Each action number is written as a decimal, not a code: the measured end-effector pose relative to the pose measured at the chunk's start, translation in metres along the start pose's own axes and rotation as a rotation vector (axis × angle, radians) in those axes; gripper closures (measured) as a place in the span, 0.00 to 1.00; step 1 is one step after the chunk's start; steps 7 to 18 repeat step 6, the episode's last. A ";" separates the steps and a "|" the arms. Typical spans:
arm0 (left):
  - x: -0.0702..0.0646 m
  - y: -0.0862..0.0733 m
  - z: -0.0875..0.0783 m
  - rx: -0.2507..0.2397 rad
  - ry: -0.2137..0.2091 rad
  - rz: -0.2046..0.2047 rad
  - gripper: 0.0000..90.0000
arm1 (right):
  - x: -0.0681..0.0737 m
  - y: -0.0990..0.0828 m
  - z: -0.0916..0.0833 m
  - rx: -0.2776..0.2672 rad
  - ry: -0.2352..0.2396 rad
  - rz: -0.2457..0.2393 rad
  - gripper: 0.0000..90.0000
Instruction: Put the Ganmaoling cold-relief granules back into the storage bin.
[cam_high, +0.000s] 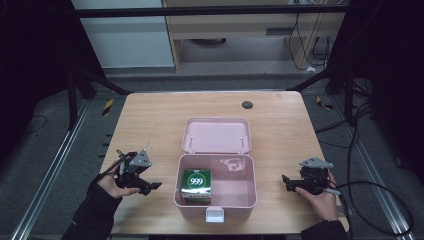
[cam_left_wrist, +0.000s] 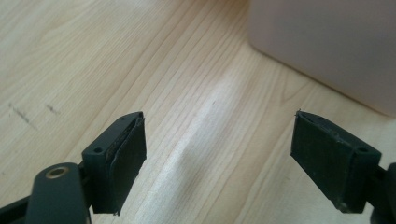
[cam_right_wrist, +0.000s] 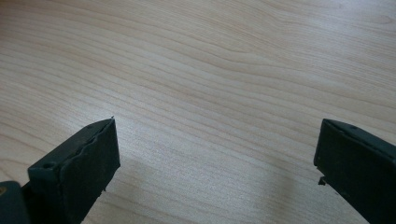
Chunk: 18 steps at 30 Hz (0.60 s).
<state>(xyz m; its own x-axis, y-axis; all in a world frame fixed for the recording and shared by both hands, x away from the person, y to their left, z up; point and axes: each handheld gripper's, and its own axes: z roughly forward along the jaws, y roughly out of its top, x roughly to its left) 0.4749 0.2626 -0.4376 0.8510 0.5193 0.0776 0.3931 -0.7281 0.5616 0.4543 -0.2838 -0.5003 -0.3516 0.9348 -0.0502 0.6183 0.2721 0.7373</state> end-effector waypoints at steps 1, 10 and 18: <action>0.001 -0.002 0.002 0.006 0.003 -0.008 0.19 | 0.000 0.000 0.000 0.001 0.000 0.000 0.01; 0.007 -0.013 0.013 0.062 0.017 -0.039 0.19 | 0.000 0.000 0.000 0.005 -0.001 -0.007 0.01; 0.007 -0.013 0.013 0.062 0.017 -0.039 0.19 | 0.000 0.000 0.000 0.005 -0.001 -0.007 0.01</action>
